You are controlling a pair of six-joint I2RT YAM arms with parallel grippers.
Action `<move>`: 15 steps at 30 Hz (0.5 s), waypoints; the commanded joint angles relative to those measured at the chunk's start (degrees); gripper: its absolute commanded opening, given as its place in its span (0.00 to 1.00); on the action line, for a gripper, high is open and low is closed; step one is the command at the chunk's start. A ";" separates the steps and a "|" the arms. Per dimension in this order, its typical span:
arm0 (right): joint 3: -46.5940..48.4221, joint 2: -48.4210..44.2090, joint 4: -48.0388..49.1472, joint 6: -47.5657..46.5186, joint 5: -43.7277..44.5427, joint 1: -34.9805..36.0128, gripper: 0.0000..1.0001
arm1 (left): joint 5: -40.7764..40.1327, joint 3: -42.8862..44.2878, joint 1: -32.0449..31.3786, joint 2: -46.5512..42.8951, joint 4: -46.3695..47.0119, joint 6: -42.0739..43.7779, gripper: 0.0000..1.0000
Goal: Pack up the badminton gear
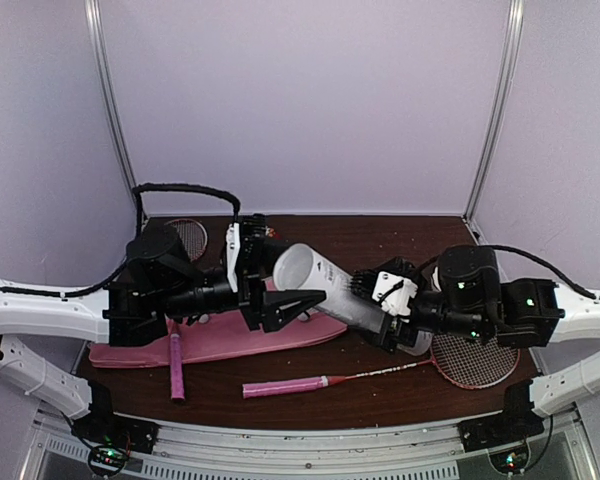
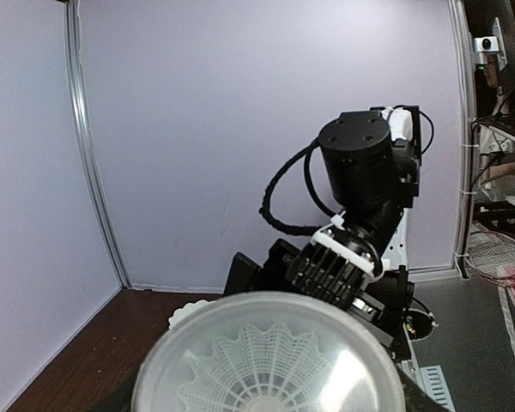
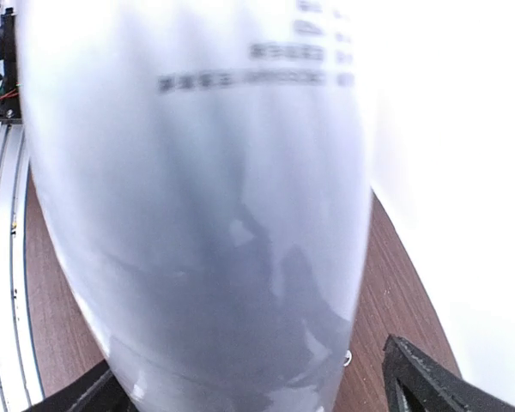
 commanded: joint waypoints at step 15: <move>7.80 5.30 2.26 1.09 -2.65 0.29 0.97 | -1.86 -3.76 -0.14 2.30 20.65 -7.06 0.58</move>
